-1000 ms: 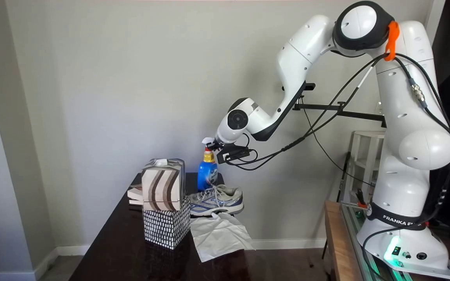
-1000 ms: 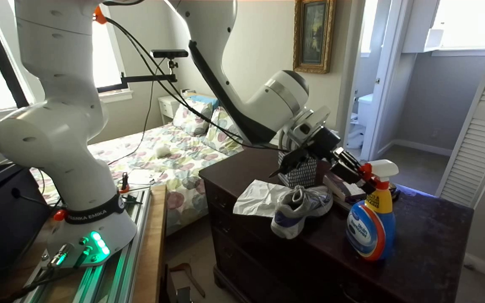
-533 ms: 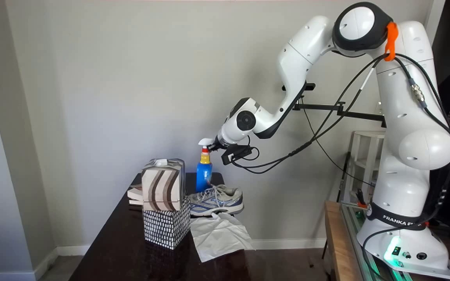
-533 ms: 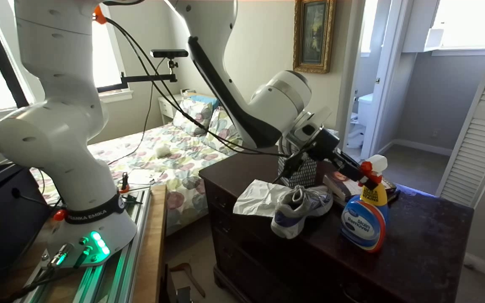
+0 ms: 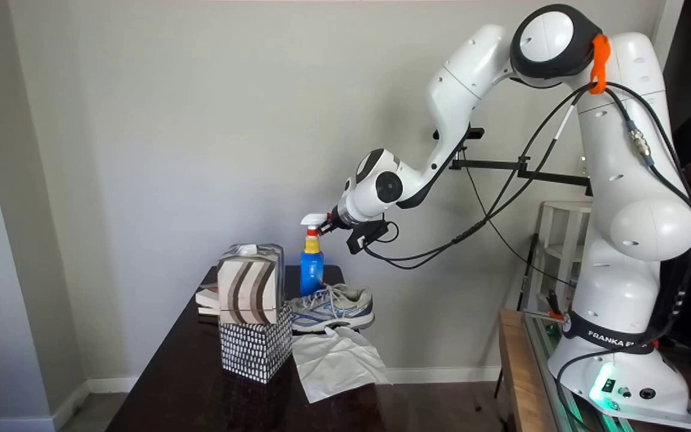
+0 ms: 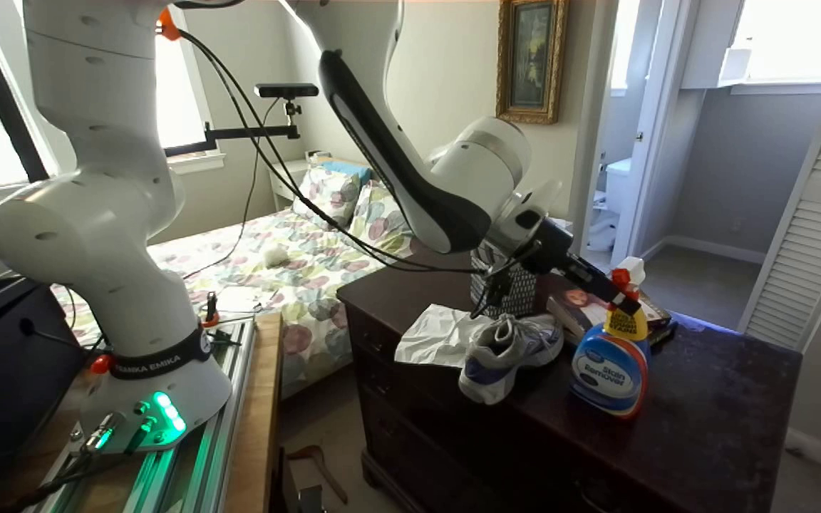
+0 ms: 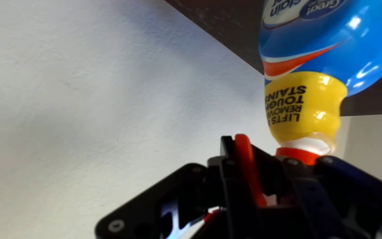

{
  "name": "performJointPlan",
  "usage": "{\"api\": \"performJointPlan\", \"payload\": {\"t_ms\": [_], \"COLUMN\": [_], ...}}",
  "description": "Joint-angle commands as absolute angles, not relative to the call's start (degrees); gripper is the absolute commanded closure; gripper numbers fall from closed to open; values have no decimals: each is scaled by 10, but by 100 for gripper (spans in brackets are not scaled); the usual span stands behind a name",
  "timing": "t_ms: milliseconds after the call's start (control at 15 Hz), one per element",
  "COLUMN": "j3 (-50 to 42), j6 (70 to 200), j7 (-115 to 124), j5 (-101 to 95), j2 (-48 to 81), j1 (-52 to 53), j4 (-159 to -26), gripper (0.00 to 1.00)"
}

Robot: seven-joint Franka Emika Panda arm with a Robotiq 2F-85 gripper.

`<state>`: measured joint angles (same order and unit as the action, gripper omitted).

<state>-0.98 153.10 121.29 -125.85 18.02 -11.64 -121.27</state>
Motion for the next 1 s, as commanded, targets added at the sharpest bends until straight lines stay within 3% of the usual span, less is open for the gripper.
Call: {"api": "performJointPlan", "payload": {"t_ms": [0,467,933], "j3": [-8,6,148], "j6": [1576,1663,1701], "j7": [1238,1310,1180], "j5": [-1329,-1502,-1446], "j2": [168,166,197], "j1": [-132,-176,-280], "j4": [-1209,-1185,-1126], "gripper": [98,98,98]}}
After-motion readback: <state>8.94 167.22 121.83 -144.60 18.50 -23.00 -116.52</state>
